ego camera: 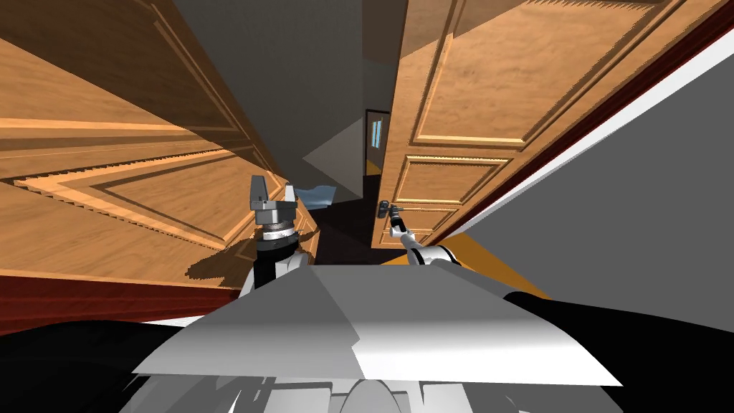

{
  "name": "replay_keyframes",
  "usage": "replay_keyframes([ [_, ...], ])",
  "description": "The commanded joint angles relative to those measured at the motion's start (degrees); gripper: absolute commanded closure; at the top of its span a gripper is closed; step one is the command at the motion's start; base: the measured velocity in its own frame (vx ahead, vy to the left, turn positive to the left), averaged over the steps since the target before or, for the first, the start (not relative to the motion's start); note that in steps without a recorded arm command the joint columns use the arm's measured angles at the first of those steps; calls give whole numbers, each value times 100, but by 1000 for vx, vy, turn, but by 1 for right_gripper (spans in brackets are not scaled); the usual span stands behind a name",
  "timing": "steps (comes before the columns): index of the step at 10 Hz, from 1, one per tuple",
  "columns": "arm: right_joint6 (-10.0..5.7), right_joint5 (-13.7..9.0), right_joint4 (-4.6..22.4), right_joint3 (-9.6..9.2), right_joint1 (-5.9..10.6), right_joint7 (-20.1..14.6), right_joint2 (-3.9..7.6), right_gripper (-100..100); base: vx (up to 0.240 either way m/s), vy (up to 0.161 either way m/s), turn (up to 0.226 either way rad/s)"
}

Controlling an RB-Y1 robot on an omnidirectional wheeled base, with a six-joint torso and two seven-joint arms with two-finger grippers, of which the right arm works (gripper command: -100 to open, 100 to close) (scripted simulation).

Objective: Push the door open

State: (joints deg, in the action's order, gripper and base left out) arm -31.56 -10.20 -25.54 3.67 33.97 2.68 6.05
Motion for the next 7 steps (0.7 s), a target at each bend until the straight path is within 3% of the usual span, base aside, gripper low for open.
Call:
replay_keyframes([
  [1,155,-5,-286,31,-144,30,51,100,54,36,-24],
  [2,155,-5,-332,31,-144,30,51,100,3,-8,13],
  [3,154,-44,-324,145,-157,71,102,100,82,67,-35],
  [7,153,-115,-310,348,-182,144,188,100,138,133,-82],
])
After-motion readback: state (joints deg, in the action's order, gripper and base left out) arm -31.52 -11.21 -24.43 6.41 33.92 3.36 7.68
